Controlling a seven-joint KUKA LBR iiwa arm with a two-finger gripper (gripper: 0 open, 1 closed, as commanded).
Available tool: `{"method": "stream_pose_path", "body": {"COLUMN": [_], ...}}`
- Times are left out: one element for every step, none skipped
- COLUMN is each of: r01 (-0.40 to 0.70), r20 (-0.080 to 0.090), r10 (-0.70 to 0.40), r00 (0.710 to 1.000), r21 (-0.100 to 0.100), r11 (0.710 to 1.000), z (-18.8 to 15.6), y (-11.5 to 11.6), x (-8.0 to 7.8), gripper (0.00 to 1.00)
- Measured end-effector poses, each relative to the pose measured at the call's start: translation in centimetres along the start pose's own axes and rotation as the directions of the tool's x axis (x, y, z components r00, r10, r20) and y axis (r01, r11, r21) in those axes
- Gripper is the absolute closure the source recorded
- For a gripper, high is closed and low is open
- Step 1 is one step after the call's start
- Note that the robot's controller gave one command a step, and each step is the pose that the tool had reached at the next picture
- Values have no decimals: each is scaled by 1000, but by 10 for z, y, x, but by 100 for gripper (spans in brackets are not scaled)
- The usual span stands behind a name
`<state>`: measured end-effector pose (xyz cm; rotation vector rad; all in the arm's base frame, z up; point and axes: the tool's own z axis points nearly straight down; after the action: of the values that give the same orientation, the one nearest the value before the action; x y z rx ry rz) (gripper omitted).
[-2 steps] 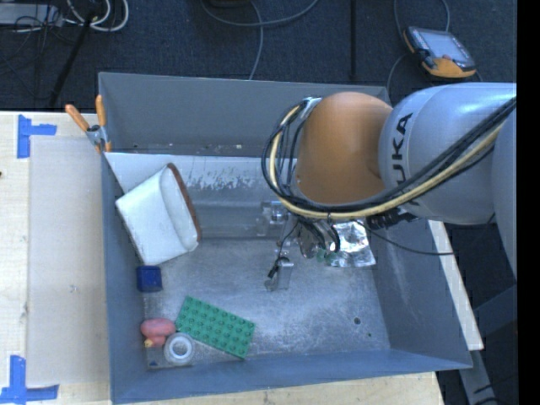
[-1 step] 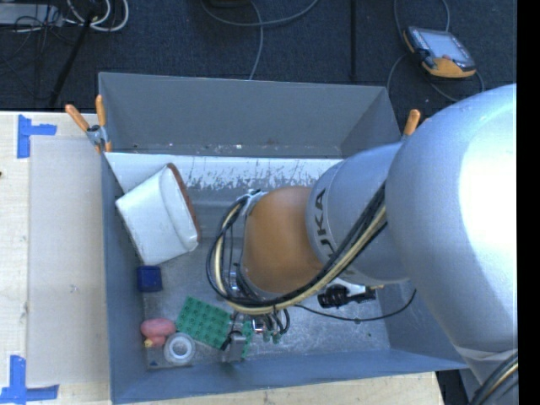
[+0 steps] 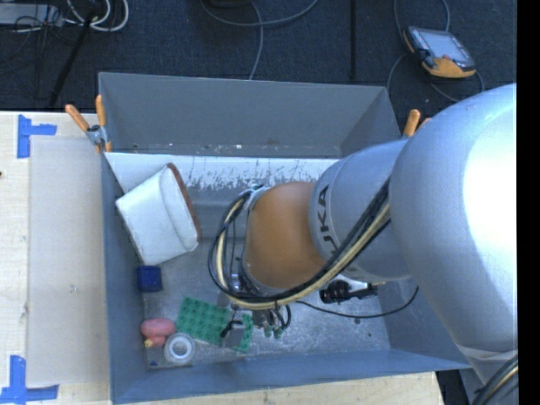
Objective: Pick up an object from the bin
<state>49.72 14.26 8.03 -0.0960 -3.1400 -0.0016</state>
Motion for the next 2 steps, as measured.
{"method": "stream_pose_path", "body": {"r01": [263, 238], "r20": [3, 9], "r10": [-263, -238], "r00": [965, 971], "r21": [1, 0], "r11": [965, 971], "z": [-87, -190], "y": [8, 22], "x": [-10, 3], "gripper": [100, 100]}}
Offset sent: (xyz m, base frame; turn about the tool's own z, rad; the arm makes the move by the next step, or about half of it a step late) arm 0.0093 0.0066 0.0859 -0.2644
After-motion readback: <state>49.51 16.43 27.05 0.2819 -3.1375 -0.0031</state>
